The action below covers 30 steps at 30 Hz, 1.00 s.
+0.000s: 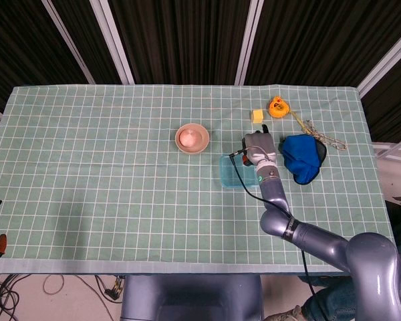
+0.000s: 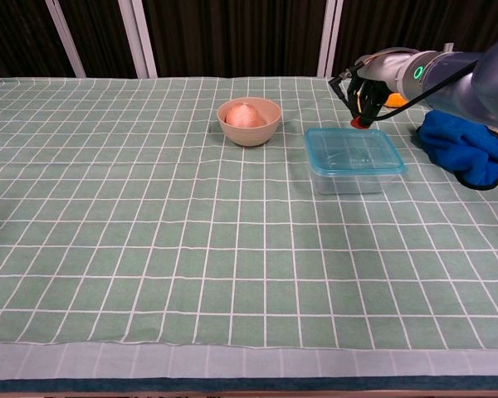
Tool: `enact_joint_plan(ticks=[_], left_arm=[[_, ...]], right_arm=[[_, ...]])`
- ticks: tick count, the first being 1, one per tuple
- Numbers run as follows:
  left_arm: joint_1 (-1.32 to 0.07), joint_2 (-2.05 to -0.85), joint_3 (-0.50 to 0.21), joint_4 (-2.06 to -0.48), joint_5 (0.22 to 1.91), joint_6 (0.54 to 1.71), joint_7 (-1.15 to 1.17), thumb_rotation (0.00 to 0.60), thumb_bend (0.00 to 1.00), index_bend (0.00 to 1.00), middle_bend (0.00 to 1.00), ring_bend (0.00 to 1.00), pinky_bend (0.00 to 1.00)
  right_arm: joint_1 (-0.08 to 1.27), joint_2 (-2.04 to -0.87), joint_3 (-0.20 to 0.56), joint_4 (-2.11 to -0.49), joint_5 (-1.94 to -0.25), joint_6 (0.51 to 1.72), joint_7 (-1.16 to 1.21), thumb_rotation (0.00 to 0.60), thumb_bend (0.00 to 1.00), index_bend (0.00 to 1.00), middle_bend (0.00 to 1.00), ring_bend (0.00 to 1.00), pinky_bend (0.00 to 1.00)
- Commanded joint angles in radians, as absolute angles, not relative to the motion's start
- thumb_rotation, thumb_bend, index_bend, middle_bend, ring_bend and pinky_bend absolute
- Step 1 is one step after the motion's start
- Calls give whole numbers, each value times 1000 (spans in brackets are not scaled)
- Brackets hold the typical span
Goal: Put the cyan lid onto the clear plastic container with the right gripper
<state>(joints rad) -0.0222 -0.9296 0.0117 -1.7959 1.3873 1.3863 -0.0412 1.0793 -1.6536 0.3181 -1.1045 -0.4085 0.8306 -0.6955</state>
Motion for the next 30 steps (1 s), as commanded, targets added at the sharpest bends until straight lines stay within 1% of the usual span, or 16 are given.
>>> enact_joint_plan(ticks=[1,8,18,30], left_arm=[[-22,-929,12,-1796,1388,1386,-43,600,522,77,0,0,0],[-23,-925,13,-1798,1389,1381,-57,600,523,77,0,0,0],[-23,-918,15,-1795,1390,1377,-76,600,522,77,0,0,0],[-24,-916,15,-1797,1388,1373,-80,600,522,77,0,0,0]], right_arm=[[1083,-1635,328,-1161,-432,857,-688,600,655,751,623,269,13],[1101,-1675,327,-1179,-467,880,-677,600,655,751,623,269,0],[1127,-1753,330,-1087,-485,873,-662,600,654,751,623,269,0],[1132,-1803,332,-987,-490,822,-645,600,654,751,623,269,0]])
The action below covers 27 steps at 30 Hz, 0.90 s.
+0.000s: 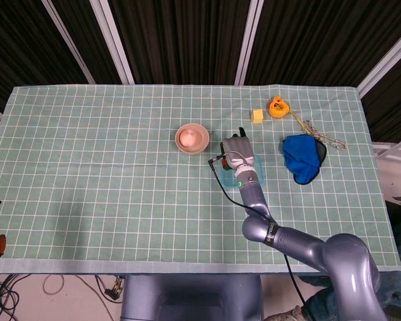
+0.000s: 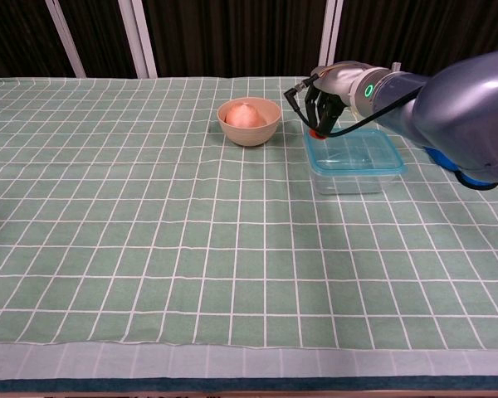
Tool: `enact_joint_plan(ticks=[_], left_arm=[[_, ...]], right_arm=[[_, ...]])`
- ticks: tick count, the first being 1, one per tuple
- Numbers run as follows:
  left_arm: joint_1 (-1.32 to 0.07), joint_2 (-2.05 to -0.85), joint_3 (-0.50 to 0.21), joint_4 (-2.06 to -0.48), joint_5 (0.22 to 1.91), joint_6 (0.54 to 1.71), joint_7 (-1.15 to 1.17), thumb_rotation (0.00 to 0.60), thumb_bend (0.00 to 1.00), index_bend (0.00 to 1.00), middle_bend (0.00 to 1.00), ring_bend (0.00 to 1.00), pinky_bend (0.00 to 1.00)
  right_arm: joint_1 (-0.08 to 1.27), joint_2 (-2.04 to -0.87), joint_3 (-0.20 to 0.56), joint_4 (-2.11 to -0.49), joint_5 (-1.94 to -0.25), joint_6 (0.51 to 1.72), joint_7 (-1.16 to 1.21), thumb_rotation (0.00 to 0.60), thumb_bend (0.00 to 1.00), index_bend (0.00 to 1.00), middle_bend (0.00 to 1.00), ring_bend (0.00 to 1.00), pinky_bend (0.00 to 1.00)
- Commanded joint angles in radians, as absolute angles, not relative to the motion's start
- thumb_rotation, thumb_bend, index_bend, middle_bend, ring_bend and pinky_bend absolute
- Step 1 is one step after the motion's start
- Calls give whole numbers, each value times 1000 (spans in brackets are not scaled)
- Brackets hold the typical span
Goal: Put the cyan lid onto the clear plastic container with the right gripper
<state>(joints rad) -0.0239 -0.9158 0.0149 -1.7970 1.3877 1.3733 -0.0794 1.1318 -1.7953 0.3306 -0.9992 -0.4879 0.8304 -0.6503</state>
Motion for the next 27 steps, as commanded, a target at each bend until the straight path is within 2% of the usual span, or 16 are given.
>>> enact_joint_plan(ticks=[1,27], left_arm=[[-24,-916,15,-1797,1387,1373,-79,600,522,78,0,0,0],[-26,-913,14,-1804,1375,1365,-80,600,522,85,0,0,0]], right_arm=[[1132,-1805,333,-981,-492,819,-643,600,655,751,623,269,0],[1102,-1807,344,-949,-493,776,-611,600,655,752,623,269,0]])
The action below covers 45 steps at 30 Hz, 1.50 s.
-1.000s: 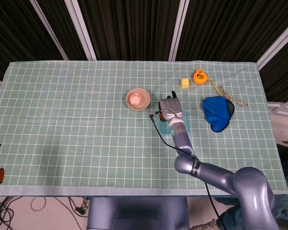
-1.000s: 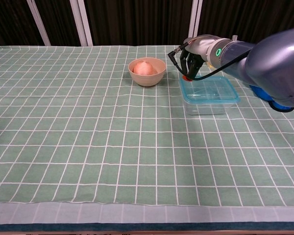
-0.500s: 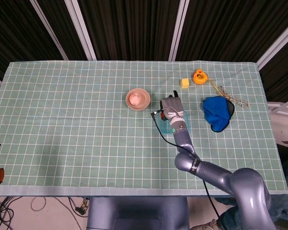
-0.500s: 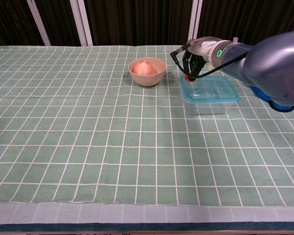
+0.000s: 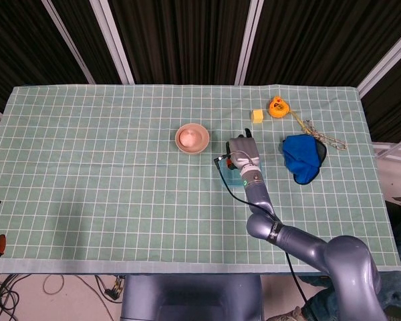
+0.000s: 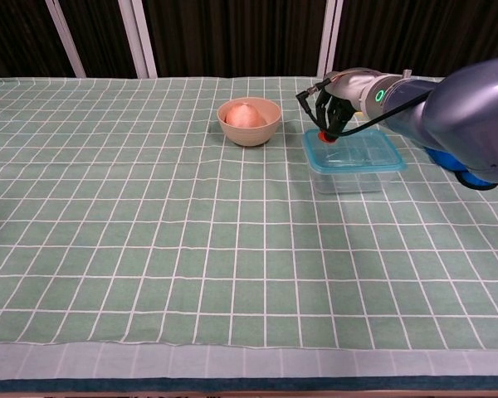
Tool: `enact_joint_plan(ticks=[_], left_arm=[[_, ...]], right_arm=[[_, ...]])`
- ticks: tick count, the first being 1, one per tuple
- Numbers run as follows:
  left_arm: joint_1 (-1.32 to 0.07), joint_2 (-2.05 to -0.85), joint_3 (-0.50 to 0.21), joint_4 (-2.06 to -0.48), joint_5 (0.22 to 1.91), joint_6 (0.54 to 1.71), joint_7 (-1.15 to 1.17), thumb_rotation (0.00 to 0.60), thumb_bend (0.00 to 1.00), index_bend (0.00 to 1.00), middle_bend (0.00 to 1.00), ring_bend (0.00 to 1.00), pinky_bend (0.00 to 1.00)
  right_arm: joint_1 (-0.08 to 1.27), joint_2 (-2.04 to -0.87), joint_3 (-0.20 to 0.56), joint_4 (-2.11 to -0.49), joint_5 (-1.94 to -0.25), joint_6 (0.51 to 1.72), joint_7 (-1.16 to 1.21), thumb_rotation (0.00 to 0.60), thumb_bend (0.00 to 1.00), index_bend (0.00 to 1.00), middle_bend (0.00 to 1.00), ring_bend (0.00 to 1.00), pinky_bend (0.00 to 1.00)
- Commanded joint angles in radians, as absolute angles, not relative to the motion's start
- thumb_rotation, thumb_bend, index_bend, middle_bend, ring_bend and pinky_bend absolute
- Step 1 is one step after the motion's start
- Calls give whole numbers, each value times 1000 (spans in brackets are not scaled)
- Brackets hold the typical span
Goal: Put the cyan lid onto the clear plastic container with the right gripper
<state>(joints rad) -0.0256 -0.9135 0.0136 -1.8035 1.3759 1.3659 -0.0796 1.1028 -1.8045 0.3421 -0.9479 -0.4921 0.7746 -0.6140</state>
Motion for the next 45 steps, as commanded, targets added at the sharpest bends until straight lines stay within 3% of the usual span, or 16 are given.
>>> enact_joint_plan(ticks=[1,45], left_arm=[[-26,-913,14,-1804,1375,1365,-80,600,522,85,0,0,0],[-27,-912,14,-1807,1368,1361,-71,600,522,102,0,0,0]], right_arm=[[1102,-1808,345,-948,-495,777,-608,600,655,752,623,269,0],[1083,-1828,319,-905,-666,746,-508,600,656,763,623,269,0]])
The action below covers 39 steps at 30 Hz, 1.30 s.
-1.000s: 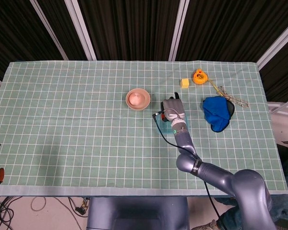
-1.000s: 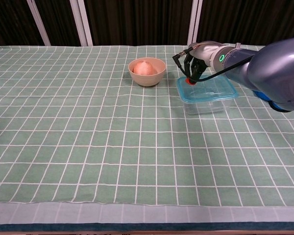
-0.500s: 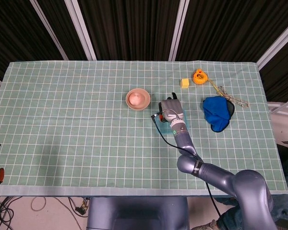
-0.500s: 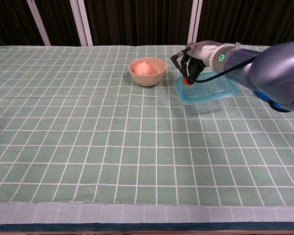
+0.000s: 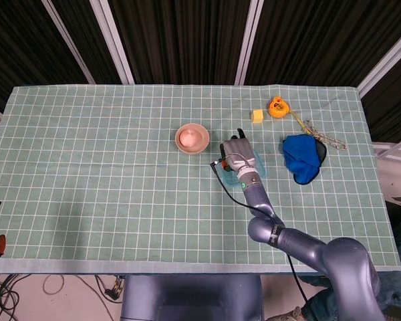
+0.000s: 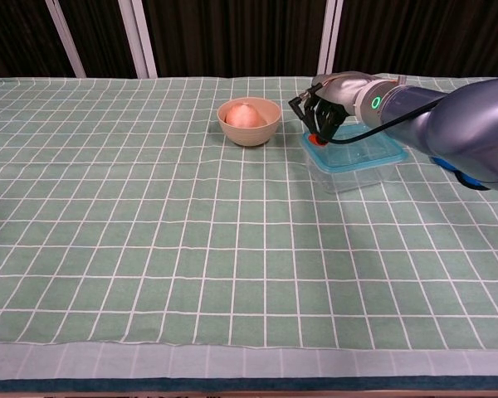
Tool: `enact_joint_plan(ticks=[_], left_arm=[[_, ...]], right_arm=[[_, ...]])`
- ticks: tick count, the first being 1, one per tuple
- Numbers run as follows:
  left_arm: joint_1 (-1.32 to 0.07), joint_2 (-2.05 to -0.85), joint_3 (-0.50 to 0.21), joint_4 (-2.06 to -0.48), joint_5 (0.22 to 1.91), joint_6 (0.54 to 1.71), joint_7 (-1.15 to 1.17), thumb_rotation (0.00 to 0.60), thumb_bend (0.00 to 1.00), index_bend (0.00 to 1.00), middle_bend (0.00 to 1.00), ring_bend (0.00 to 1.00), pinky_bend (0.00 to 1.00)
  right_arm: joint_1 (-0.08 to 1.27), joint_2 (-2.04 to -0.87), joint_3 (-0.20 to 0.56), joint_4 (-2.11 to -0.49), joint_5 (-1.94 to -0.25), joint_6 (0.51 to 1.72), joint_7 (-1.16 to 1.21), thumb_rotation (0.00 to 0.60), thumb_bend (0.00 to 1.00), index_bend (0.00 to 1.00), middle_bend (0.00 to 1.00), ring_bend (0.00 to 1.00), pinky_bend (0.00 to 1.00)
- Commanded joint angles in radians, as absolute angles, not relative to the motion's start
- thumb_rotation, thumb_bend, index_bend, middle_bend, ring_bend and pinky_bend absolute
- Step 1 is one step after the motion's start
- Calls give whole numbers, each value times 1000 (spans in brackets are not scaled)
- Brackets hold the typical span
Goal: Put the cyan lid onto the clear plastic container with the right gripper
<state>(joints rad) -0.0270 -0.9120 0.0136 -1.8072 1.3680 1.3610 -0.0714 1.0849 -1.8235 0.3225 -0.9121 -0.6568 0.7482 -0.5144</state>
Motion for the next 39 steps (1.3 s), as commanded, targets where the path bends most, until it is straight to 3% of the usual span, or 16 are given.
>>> enact_joint_plan(ticks=[1,39], left_arm=[[-27,-912,14,-1808,1367,1360,-71,600,522,104,0,0,0],[-26,-911,15,-1809,1368,1361,-70,600,523,111,0,0,0]], right_arm=[[1082,-1829,319,-902,-670,744,-504,600,656,763,623,269,0],[1089,-1838,306,-808,-658,629,-507,600,656,771,623,269,0]])
